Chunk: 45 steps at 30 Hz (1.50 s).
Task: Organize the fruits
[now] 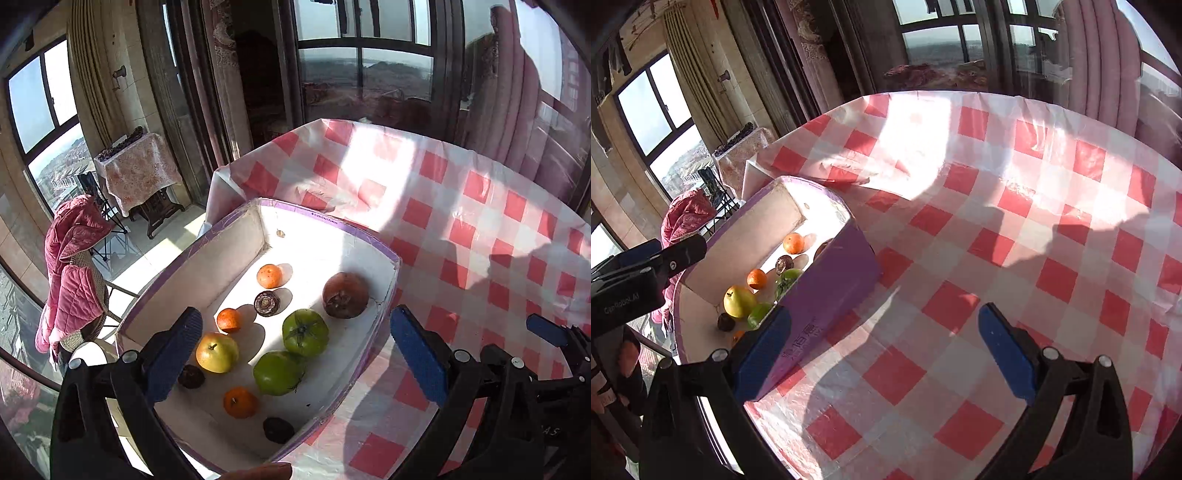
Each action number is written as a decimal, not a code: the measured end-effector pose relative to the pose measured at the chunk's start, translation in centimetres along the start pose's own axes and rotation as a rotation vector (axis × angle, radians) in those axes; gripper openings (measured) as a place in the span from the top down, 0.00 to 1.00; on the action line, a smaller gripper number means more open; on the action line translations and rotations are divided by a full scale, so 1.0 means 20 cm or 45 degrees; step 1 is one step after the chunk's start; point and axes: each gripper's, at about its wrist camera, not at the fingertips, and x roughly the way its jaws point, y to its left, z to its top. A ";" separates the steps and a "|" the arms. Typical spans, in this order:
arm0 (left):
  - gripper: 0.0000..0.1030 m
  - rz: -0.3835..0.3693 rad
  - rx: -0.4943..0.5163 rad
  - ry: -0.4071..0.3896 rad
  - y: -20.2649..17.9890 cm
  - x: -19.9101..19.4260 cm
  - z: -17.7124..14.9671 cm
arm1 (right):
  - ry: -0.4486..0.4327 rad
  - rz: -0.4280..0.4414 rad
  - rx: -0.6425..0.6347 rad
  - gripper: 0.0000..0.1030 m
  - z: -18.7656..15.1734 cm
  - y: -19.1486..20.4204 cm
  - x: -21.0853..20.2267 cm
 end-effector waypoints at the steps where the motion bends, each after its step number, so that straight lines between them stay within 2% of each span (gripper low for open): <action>1: 0.04 -0.140 0.072 0.003 -0.14 0.02 -0.04 | 0.029 -0.103 0.097 0.02 -0.10 -0.17 0.03; 2: 0.04 -0.240 0.151 0.030 -0.28 0.06 -0.10 | 0.091 -0.197 0.167 0.02 -0.20 -0.31 0.07; 3: 0.04 -0.288 0.215 0.081 -0.40 0.12 -0.17 | 0.155 -0.283 0.212 0.02 -0.30 -0.43 0.11; 5: 0.04 -0.331 0.274 0.193 -0.58 0.28 -0.31 | 0.181 -0.398 0.249 0.02 -0.45 -0.57 0.15; 8: 0.05 -0.309 0.307 0.313 -0.72 0.55 -0.49 | 0.151 -0.503 0.257 0.02 -0.57 -0.63 0.20; 11: 0.05 -0.265 0.297 0.326 -0.75 0.71 -0.57 | 0.057 -0.566 0.266 0.01 -0.60 -0.65 0.23; 15: 0.04 -0.255 0.280 0.279 -0.74 0.80 -0.57 | -0.013 -0.600 0.285 0.01 -0.58 -0.66 0.25; 20: 0.04 -0.271 0.276 0.234 -0.72 0.82 -0.55 | -0.018 -0.598 0.287 0.01 -0.55 -0.66 0.25; 25: 0.04 -0.285 0.273 0.134 -0.70 0.79 -0.59 | -0.017 -0.599 0.286 0.01 -0.55 -0.67 0.25; 45: 0.04 -0.287 0.275 0.134 -0.69 0.80 -0.58 | -0.020 -0.599 0.286 0.01 -0.55 -0.66 0.26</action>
